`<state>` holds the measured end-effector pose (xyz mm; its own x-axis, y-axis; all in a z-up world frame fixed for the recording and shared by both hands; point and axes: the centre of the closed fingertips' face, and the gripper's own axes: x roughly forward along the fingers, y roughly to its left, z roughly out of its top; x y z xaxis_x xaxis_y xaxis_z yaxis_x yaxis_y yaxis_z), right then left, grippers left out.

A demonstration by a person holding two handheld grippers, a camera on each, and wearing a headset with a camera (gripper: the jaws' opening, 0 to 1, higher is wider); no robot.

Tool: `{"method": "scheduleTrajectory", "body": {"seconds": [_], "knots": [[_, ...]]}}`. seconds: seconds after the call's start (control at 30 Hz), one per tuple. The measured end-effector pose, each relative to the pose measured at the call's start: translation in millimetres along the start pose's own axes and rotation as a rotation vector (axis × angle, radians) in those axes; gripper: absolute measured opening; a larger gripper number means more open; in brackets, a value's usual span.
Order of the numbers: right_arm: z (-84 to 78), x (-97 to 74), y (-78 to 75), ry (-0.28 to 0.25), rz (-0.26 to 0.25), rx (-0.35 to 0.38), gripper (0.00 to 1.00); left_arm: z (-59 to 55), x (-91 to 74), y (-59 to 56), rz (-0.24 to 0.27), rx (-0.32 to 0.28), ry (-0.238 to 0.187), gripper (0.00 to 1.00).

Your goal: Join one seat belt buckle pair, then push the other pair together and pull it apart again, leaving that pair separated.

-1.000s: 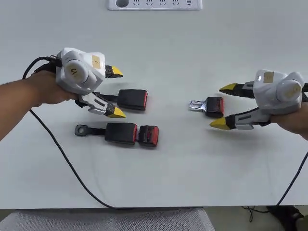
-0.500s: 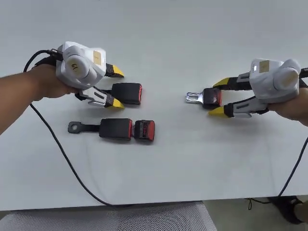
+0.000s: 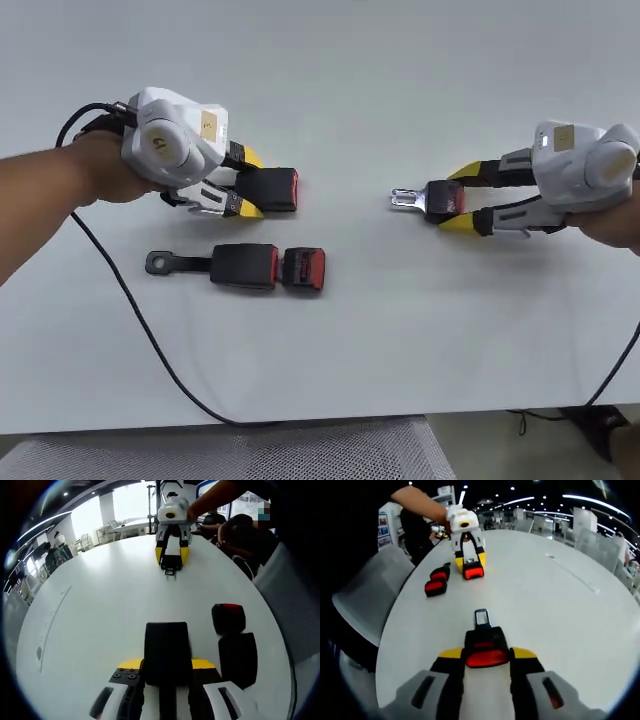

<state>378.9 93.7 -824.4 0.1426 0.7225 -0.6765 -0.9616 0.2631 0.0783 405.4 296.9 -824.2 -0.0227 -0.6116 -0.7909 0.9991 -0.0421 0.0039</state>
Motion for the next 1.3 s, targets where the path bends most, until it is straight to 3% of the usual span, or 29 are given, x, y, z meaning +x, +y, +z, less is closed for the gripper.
{"method": "scheduleTrajectory", "body": {"seconds": [0.47, 1.3], "knots": [[4.7, 0.9, 2.2, -0.038, 0.008, 0.008, 0.34, 1.2, 1.1, 1.4, -0.013, -0.001, 0.005, 0.34], [39.2, 35.1, 13.5, -0.046, 0.026, -0.017, 0.34, 2.2, 1.4, 1.1, -0.022, 0.001, 0.035, 0.34]]}}
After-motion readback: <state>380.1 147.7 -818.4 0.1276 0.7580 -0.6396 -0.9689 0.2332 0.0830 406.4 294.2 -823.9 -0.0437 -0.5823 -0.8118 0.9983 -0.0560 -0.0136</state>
